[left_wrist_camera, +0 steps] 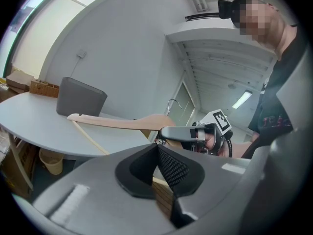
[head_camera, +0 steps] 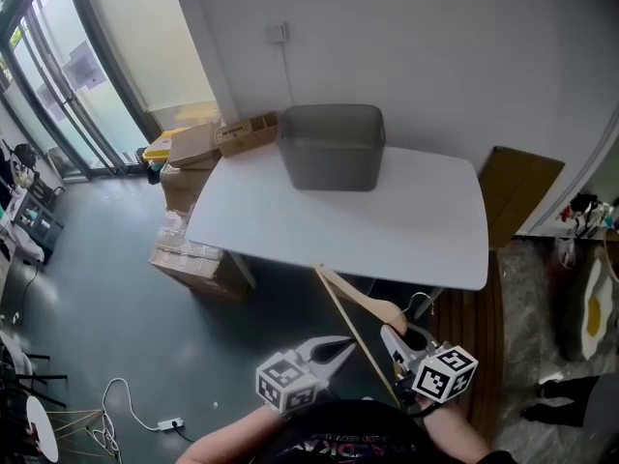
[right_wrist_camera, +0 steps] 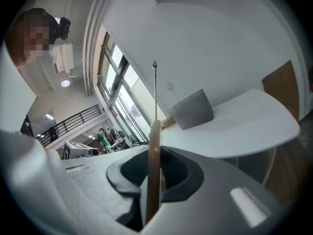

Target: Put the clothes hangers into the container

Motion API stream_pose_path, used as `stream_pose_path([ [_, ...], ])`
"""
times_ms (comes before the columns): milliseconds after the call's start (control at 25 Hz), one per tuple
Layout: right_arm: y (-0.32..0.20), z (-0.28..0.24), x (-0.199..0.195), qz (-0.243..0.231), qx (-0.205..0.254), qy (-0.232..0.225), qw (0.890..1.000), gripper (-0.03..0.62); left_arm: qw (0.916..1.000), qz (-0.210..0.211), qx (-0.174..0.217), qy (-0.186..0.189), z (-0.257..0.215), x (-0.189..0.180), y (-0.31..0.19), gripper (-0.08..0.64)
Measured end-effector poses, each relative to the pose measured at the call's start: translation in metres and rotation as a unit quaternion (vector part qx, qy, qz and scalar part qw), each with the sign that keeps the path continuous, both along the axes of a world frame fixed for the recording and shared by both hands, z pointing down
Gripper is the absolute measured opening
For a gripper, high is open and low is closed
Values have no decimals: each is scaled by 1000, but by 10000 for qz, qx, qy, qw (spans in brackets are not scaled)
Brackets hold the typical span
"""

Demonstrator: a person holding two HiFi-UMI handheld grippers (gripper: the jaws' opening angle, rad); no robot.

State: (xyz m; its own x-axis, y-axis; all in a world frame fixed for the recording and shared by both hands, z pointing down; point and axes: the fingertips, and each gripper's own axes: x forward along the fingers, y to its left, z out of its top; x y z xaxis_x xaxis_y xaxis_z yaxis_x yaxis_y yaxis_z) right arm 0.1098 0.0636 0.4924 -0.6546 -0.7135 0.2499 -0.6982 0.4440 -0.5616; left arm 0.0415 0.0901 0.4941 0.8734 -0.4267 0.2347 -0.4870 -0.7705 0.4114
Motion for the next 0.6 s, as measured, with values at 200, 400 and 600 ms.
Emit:
stream_pose_path([
  [200, -24, 2, -15, 60, -50, 14, 10000, 55, 10000, 45, -66, 4, 2, -17, -22, 6],
  [400, -46, 7, -27, 115, -74, -10, 9999, 55, 9999, 90, -125, -26, 9, -31, -43, 6],
  [600, -62, 11, -40, 153, -95, 20, 9998, 56, 9998, 143, -160, -19, 14, -43, -59, 6],
])
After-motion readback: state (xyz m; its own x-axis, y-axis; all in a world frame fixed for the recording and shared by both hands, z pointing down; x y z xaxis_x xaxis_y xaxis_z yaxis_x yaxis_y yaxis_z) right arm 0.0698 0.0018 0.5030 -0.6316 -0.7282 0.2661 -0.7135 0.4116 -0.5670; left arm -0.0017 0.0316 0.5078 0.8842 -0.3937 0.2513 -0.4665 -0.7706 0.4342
